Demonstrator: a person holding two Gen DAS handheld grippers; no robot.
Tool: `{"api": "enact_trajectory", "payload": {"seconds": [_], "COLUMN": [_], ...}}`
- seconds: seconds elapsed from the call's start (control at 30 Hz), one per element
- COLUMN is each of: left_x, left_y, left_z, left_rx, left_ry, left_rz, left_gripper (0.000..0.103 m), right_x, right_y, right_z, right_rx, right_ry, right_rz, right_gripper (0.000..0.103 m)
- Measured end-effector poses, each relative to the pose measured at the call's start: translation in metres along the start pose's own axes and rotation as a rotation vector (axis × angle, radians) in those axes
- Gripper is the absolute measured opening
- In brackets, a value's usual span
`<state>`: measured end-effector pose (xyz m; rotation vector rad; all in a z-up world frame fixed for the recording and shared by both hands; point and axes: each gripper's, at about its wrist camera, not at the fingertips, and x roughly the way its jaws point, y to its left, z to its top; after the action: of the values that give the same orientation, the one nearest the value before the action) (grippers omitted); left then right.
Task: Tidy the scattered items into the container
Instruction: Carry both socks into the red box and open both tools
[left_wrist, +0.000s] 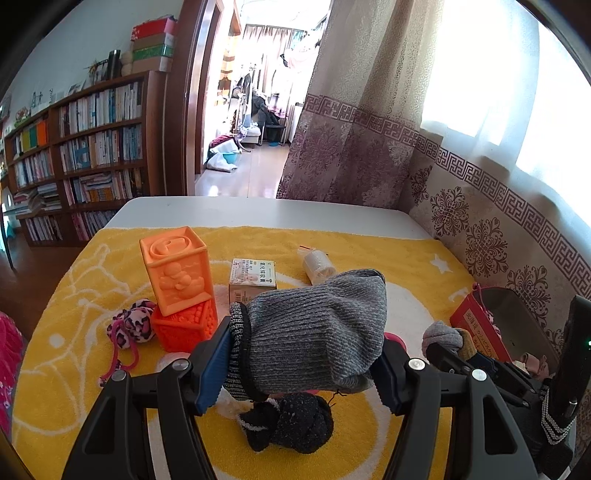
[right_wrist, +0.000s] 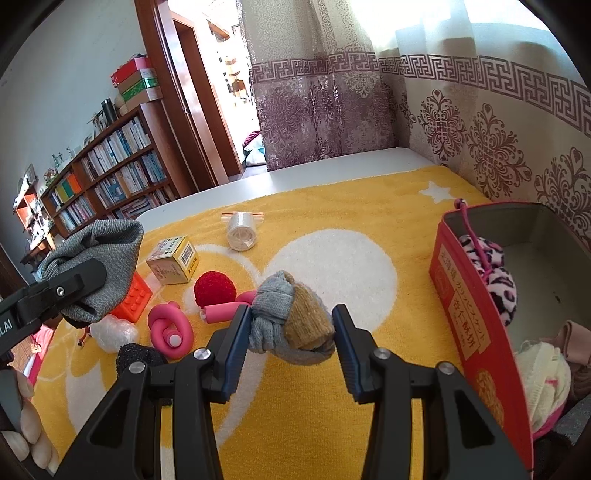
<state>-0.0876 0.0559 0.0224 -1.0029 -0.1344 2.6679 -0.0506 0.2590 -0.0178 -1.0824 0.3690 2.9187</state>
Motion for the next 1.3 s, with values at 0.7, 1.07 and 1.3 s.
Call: {"api": "enact_trajectory", "payload": {"seconds": [0.7, 1.07, 1.3], "left_x": [0.013, 0.022, 0.041], "left_y": [-0.115, -0.182, -0.234], "left_z": [0.000, 0.003, 0.001], "left_rx": [0.157, 0.250, 0.288], "left_ry": [0.037, 0.063, 0.107], "left_rz": [-0.172, -0.259, -0.341], "left_gripper": [0.068, 0.068, 0.070], "right_x": [-0.103, -0.117, -0.152], "right_y": [-0.150, -0.177, -0.200], "right_z": [0.012, 0.012, 0.013], "right_rx": [0.195, 0.287, 0.409], "right_ry": [-0.151, -0.190, -0.300], "right_rz": [-0.254, -0.269, -0.233], "right_gripper": [0.049, 0.085, 0.085]}}
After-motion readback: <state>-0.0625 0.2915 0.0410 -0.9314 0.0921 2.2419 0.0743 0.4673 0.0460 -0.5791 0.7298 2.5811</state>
